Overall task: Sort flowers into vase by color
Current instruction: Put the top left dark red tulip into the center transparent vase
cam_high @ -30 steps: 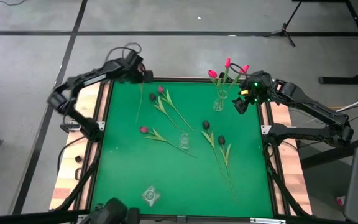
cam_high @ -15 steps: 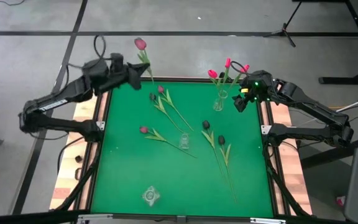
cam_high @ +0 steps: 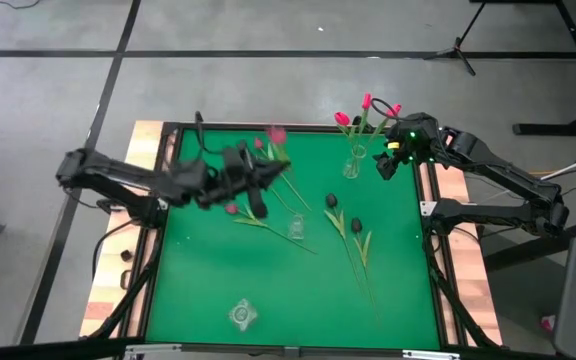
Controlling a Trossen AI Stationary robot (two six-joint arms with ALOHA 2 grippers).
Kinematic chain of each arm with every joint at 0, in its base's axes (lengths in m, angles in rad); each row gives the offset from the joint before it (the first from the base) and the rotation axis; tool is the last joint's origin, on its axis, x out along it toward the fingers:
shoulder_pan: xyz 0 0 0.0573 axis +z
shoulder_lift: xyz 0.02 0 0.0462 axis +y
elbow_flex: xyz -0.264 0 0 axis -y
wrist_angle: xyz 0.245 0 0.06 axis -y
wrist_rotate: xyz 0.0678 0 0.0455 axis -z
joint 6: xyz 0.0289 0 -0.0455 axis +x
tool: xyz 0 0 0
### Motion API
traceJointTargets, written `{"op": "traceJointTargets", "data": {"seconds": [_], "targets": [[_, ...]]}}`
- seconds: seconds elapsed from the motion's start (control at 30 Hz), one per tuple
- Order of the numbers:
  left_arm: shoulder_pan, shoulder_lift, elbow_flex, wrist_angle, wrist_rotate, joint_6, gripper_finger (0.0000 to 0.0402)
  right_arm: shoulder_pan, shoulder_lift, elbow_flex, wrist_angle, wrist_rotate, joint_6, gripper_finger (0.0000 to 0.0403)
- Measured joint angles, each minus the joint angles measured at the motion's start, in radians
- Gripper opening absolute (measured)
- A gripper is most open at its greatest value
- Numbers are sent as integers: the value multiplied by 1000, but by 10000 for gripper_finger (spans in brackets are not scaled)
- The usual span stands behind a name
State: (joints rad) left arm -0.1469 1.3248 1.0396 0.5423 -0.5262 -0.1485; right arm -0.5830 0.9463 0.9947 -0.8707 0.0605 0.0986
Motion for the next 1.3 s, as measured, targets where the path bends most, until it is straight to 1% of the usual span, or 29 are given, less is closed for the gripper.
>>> {"op": "traceJointTargets", "data": {"seconds": [0.1,0.17,0.3,0.4,0.5,0.7,0.83,0.9,1.1,1.2,1.3], "targets": [[-10,47,-115,209,-25,20,0,0,0,0,-2,0,0,264],[-6,48,-190,304,-42,21,0,0,0,0,-10,0,1,264],[-1,47,-310,476,-44,8,0,0,0,0,-18,0,1,264],[-2,46,-361,580,-43,49,0,0,0,0,-15,0,1,264],[8,68,-377,633,-37,50,0,0,0,0,-9,0,1,264],[11,192,-373,698,-21,54,0,0,0,0,-6,0,9,264],[12,207,-372,707,-22,53,0,0,0,0,-12,0,9,264],[13,207,-371,684,-22,54,0,0,0,0,-14,-1,9,264],[30,207,-371,516,-23,30,3,0,0,0,-14,0,9,264],[36,207,-371,487,-24,31,17,0,0,0,-14,0,9,264],[28,207,-371,476,-30,91,35,0,0,0,-16,0,9,264]]}}
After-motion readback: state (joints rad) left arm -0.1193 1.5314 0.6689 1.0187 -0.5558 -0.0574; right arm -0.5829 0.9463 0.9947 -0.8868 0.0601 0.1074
